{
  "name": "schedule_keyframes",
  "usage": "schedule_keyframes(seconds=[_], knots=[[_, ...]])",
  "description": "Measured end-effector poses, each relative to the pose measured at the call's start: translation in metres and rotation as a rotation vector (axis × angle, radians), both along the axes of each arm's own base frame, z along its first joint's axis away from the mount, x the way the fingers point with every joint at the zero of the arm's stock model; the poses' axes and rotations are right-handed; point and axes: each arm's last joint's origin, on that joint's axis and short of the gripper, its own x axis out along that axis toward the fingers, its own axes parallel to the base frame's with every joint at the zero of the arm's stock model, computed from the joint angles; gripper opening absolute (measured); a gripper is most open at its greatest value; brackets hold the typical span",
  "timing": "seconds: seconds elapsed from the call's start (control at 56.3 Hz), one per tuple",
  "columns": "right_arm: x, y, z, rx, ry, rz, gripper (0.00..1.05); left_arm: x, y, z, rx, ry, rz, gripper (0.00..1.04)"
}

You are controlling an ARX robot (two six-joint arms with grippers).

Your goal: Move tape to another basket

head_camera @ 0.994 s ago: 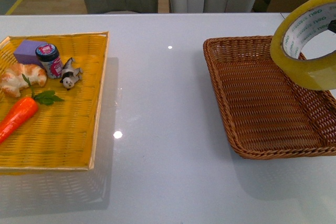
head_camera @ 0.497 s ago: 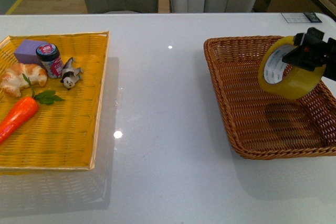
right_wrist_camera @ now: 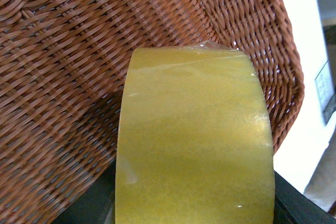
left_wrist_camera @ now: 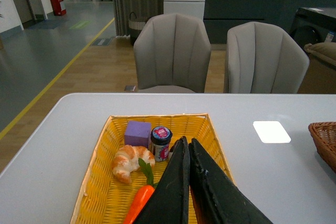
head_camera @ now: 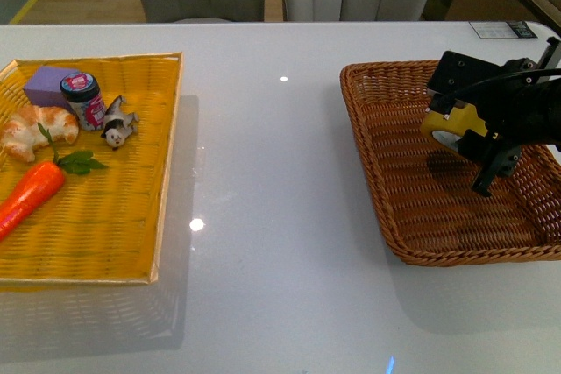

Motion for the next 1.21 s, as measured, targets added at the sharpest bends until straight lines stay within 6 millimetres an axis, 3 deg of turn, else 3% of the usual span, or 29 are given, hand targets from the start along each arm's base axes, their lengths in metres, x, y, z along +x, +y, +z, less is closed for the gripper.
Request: schedule_keyframes(seconds=[0.284,0.568,0.621,0.728,0.87,1.03,1.207], knots=[[0.016,0.003,-0.008,-0.114,-0.051,0.076,0.46,-0.006,0.0,0.0,0.0,0.0,0.0,0.02],[0.016,0.013,-0.01,-0.103,-0.037,0.115,0.46,-0.011,0.0,0.0,0.0,-0.001,0.0,0.02],[0.015,0.015,-0.01,-0.106,-0.031,0.126,0.52,-0.012,0.0,0.0,0.0,0.0,0.0,0.02],[0.005,0.019,-0.011,-0.097,0.003,0.158,0.76,-0.021,0.0,-0.005,0.0,0.027,0.0,0.02],[-0.009,0.023,-0.011,-0.077,0.042,0.182,0.97,-0.022,0.0,-0.004,0.0,0.017,0.0,0.02],[-0.024,0.025,0.0,-0.032,0.041,0.193,0.96,-0.022,0.0,-0.004,0.0,0.016,0.0,0.02],[-0.041,0.02,0.039,0.046,-0.047,0.167,0.96,-0.023,0.0,-0.004,0.0,0.016,0.0,0.02]])
